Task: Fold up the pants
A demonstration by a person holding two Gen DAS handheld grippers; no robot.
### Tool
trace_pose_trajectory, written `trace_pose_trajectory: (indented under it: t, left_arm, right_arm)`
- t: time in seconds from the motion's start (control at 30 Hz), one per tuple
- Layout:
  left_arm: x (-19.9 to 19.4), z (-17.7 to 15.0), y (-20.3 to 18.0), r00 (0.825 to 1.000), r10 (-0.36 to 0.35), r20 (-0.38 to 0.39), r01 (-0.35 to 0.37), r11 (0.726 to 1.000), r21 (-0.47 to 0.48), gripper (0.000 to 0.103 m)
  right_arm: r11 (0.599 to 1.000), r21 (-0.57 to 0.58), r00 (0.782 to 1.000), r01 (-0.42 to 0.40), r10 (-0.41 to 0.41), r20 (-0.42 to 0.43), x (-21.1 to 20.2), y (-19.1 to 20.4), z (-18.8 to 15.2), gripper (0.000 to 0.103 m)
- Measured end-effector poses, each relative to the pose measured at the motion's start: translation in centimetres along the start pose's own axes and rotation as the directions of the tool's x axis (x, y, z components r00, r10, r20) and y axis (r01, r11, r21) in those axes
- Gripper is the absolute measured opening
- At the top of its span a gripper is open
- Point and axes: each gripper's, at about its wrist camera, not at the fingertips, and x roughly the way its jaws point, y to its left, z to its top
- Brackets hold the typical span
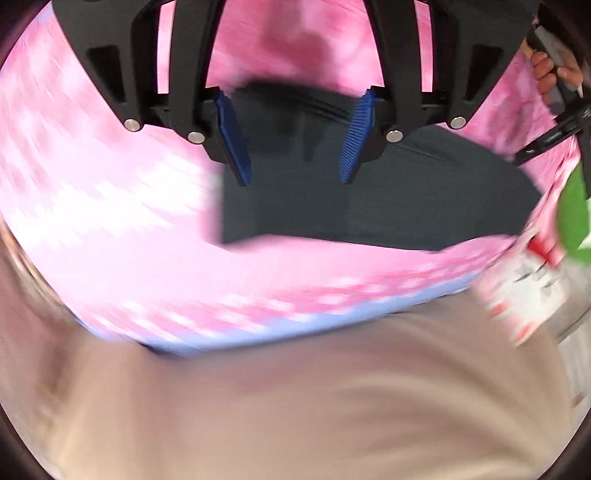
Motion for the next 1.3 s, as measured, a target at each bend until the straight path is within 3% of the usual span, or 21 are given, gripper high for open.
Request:
trace_pose_trajectory:
  t: [0.1, 0.23, 0.33, 0.4, 0.47, 0.6, 0.7, 0.77, 0.9, 1.0, 1.1, 1.3]
  left_arm:
    - [0.3, -0.5, -3.1, 1.0, -0.025, -0.018, 0.026, 0.998, 0.053, 0.081]
    - [0.3, -1.1, -5.8, 0.997, -0.06, -0.044, 0.064, 0.995, 0.078, 0.081]
    - [0.0, -1.5, -6.6, 0.996, -0.067, -0.055, 0.071, 0.995, 0.072, 0.081]
    - [-0.2, -1.8, -6.9, 0.998, -0.046, -0.051, 0.05, 0.995, 0.084, 0.081]
    - [-0.3, -1.9, -7.0, 0.998, -0.028, -0.052, 0.033, 0.995, 0.091, 0.081]
    - [-0.4, -1.9, -7.3, 0.998, 0.009, -0.056, -0.004, 0.996, 0.092, 0.081]
    - [-1.0, -1.9, -7.8, 0.999, 0.023, -0.04, -0.019, 0.995, 0.103, 0.081]
    - [-1.2, -2.0, -8.3, 0.999, 0.026, -0.032, -0.023, 0.993, 0.112, 0.081]
    - [-0.1, -2.5, -10.1, 0.998, 0.016, -0.054, -0.009, 0.991, 0.134, 0.081]
    - [0.7, -2.7, -11.6, 0.997, -0.008, -0.082, 0.02, 0.989, 0.145, 0.081]
    - [0.7, -2.7, -12.7, 0.997, -0.028, -0.075, 0.041, 0.985, 0.168, 0.081]
    - [1.8, -2.1, -15.2, 0.996, -0.043, -0.075, 0.057, 0.977, 0.204, 0.081]
  right_arm:
    - [0.988, 0.142, 0.996, -0.068, 0.074, -0.042, 0.9, -3.7, -1.8, 0.049]
    - [0.939, 0.249, 0.964, -0.238, 0.259, -0.053, 2.8, -4.0, -2.8, 0.049]
    - [0.926, 0.273, 0.952, -0.26, 0.293, -0.089, 4.4, -3.2, -3.0, 0.052]
    - [0.928, 0.264, 0.955, -0.261, 0.289, -0.071, 4.9, -2.3, -3.0, 0.051]
    - [0.92, 0.264, 0.945, -0.289, 0.318, -0.072, 5.4, -2.1, -2.7, 0.016]
    - [0.954, 0.174, 0.969, -0.246, 0.247, 0.015, 3.0, -1.6, -1.7, 0.012]
    - [0.961, 0.148, 0.972, -0.234, 0.225, 0.075, 0.9, -3.6, -0.4, 0.011]
    - [0.961, 0.145, 0.972, -0.235, 0.228, 0.064, 0.5, -4.9, -0.2, 0.011]
    - [0.962, 0.12, 0.967, -0.244, 0.251, -0.043, 2.4, -5.9, -1.2, 0.017]
    - [0.99, -0.022, 0.99, -0.136, 0.136, -0.032, 0.5, -5.4, -2.6, 0.028]
    - [0.987, -0.153, 0.998, -0.048, 0.052, 0.023, -2.0, -4.8, -4.0, 0.029]
    - [0.965, -0.261, 1.0, 0.017, -0.023, -0.02, 0.1, -2.9, -5.2, 0.032]
